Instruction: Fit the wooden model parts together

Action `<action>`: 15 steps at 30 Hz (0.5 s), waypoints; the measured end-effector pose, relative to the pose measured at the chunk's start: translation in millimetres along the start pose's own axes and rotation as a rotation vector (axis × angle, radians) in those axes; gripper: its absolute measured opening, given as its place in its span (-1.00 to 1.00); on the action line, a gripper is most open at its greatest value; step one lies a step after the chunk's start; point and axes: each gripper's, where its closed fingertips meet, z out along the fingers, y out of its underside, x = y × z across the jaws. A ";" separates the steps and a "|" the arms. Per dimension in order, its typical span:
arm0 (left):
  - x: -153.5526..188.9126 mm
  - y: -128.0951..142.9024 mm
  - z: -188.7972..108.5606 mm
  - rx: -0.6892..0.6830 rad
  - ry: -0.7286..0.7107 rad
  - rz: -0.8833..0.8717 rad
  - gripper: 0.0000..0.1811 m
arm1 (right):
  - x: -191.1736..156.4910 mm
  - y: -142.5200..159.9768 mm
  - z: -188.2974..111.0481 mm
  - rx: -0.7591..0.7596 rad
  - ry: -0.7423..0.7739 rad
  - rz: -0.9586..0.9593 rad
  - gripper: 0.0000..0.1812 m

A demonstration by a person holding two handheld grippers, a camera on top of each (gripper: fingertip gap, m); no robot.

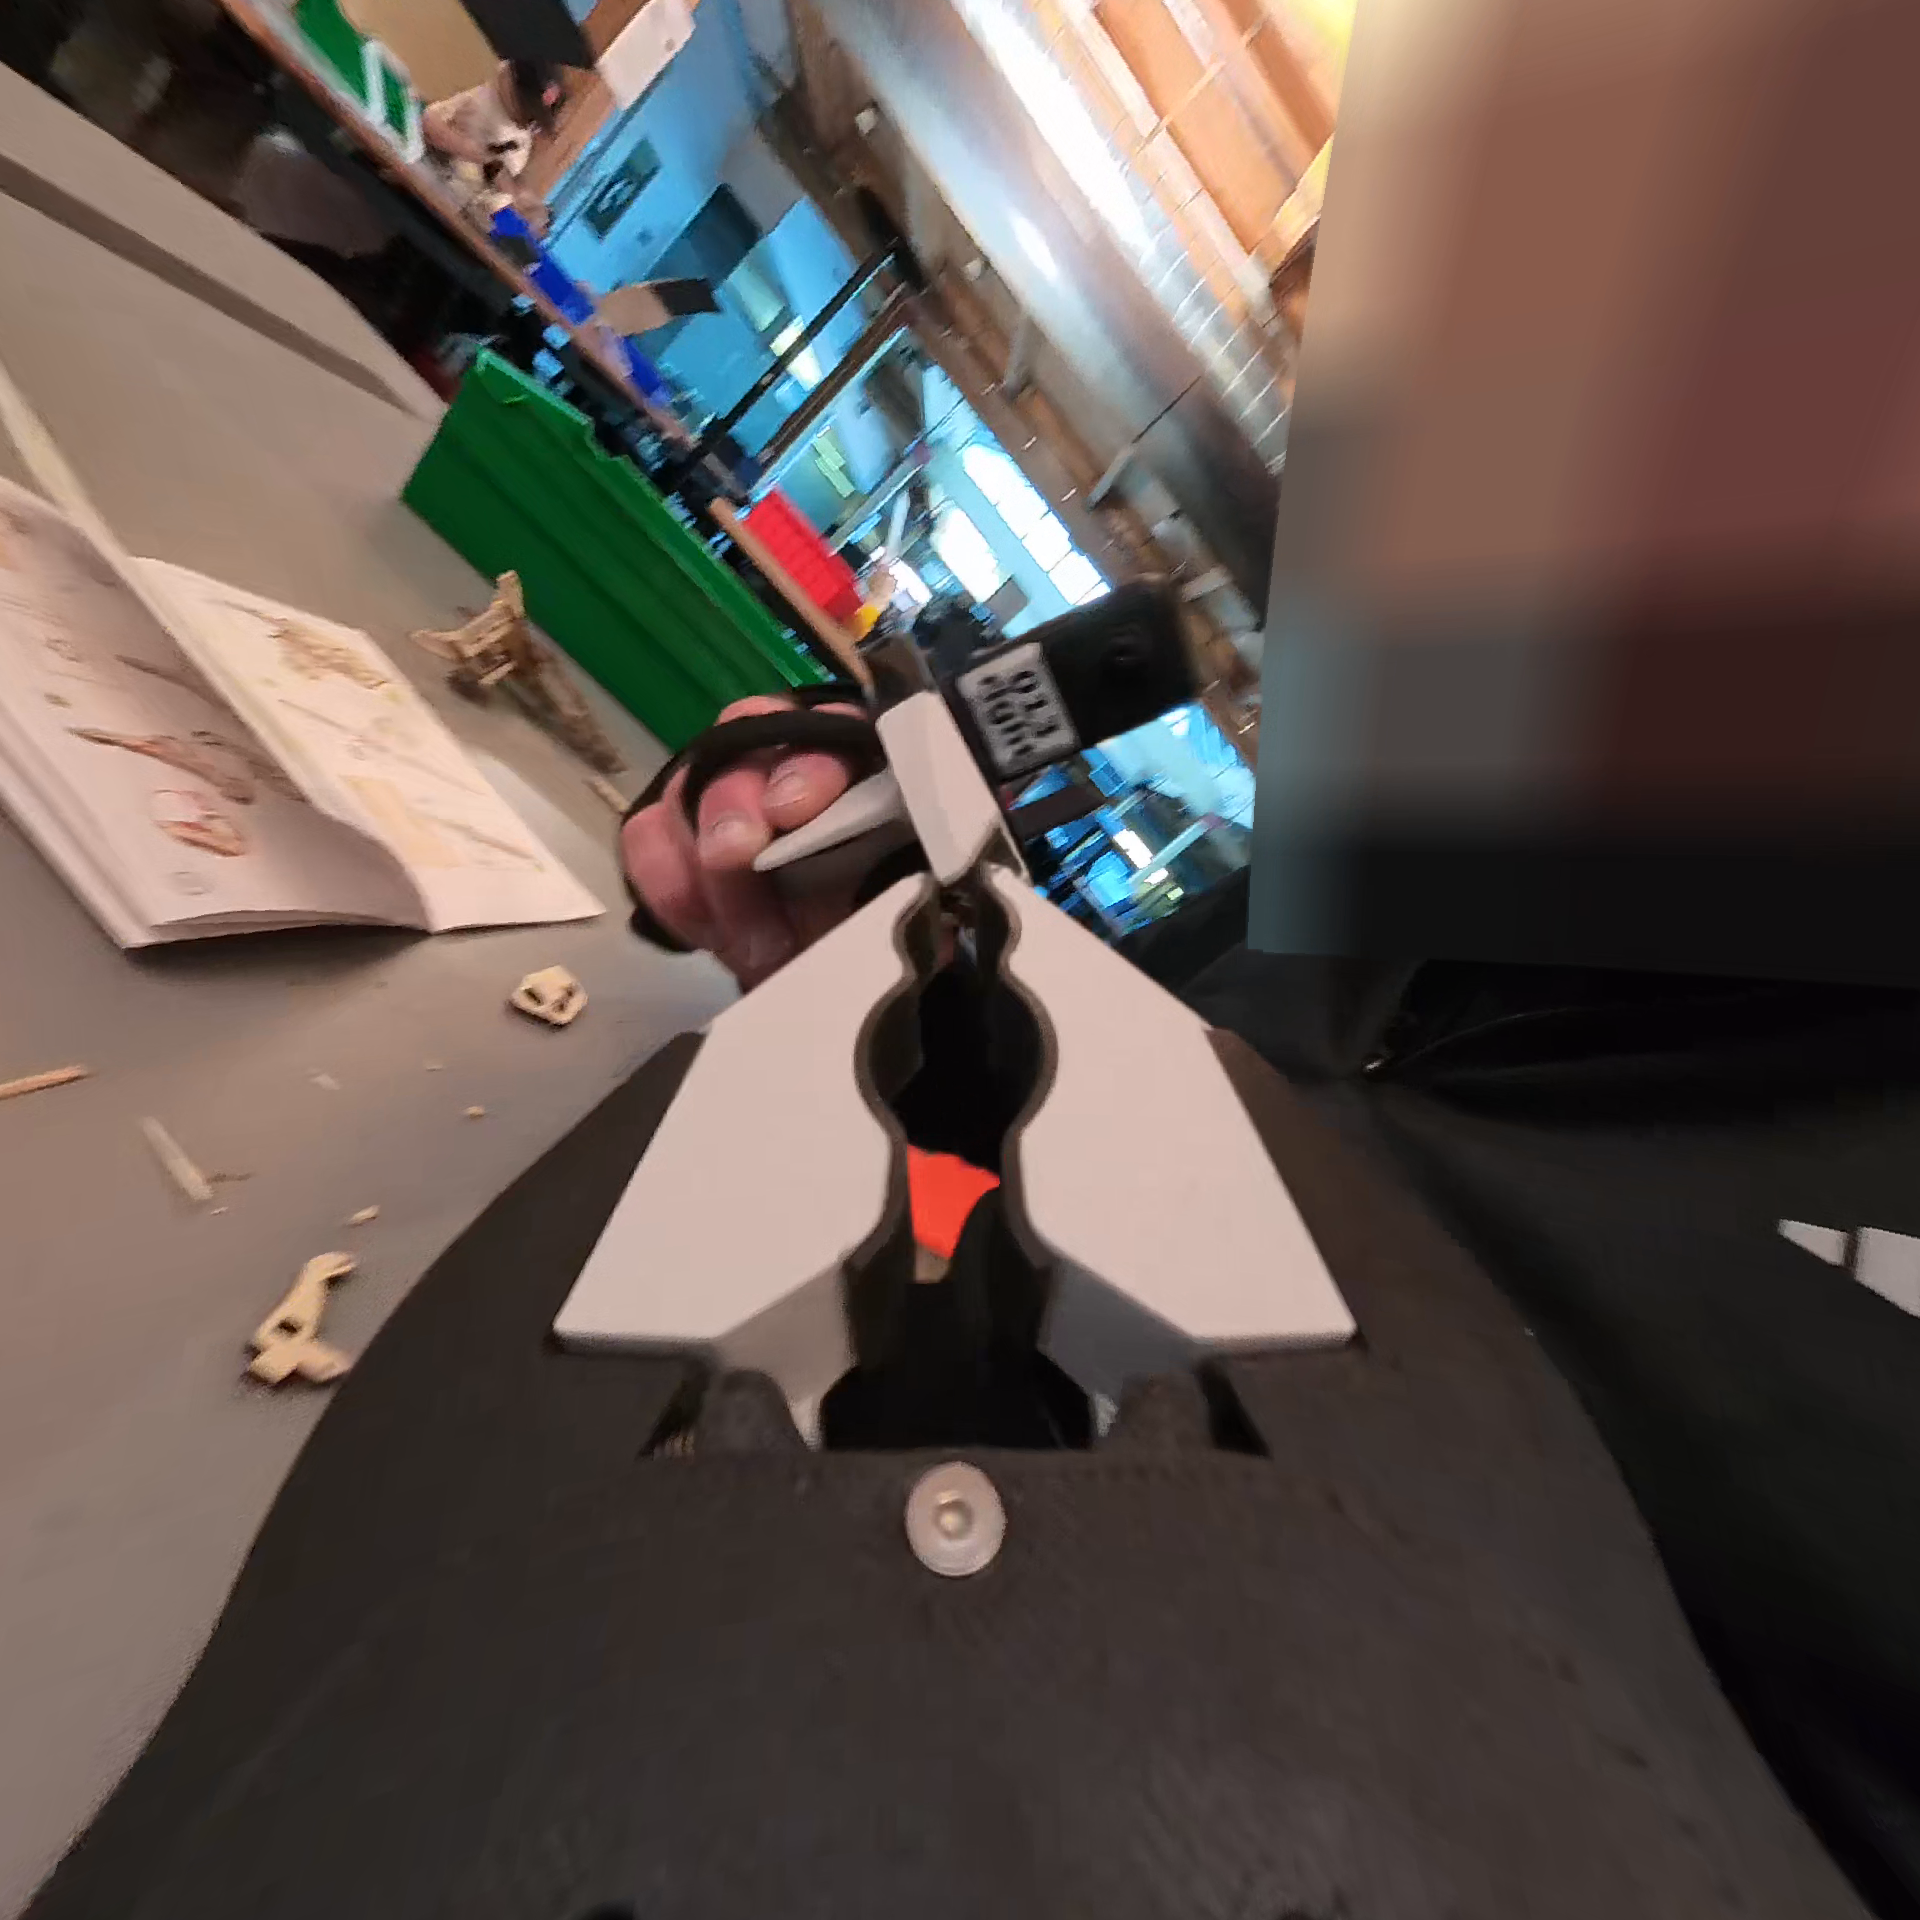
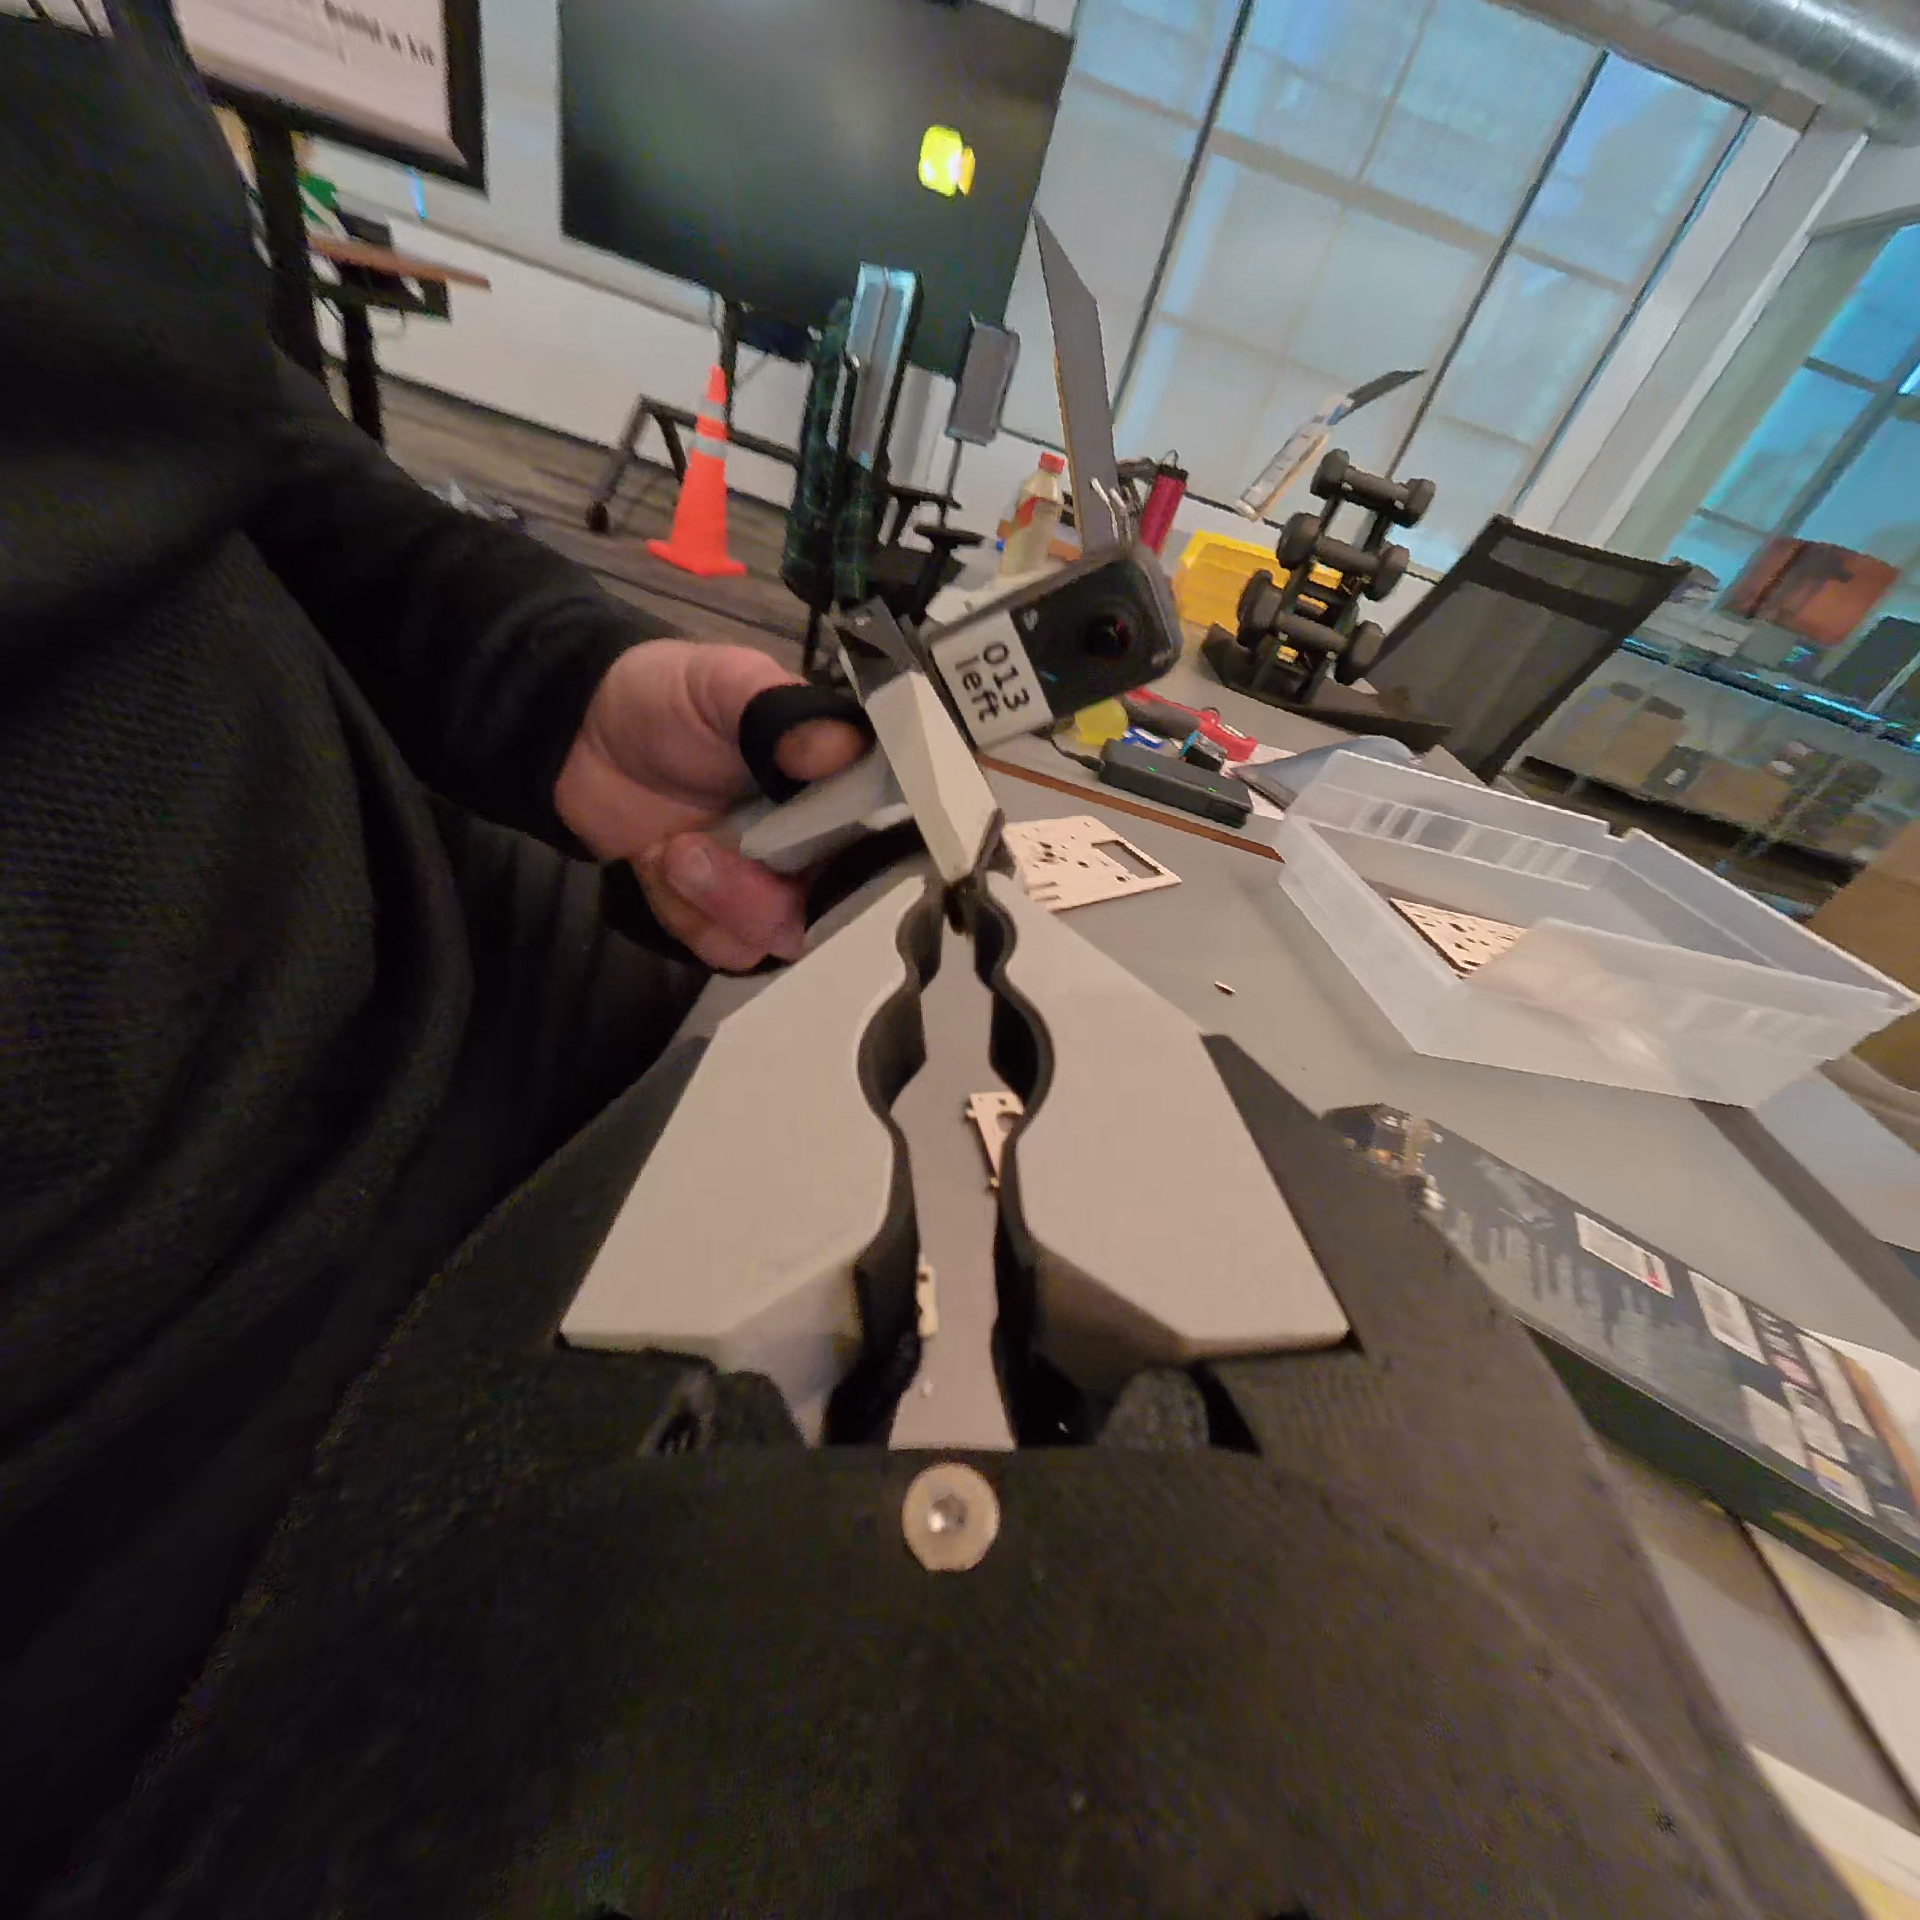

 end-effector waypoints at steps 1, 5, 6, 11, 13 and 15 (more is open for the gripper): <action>1.6 -0.1 0.4 0.009 0.021 -0.016 -0.97 | -0.5 -2.0 -0.3 0.024 -0.012 0.028 -0.96; 2.0 -0.5 0.9 0.035 0.050 -0.047 -0.97 | -0.7 -3.8 -1.3 0.065 -0.032 0.076 -0.96; 2.3 -0.6 1.2 0.037 0.055 -0.055 -0.97 | -0.8 -4.2 -1.7 0.068 -0.033 0.081 -0.96; 2.8 2.5 2.0 0.019 0.078 -0.089 -0.97 | -3.7 -2.4 -3.3 0.015 -0.035 0.016 -0.94; 3.7 3.6 2.6 0.014 0.098 -0.116 -0.97 | -5.9 -2.4 -4.1 -0.008 -0.048 -0.011 -0.93; 4.2 5.2 3.3 0.008 0.109 -0.132 -0.97 | -7.2 -2.3 -5.2 -0.022 -0.062 -0.029 -0.93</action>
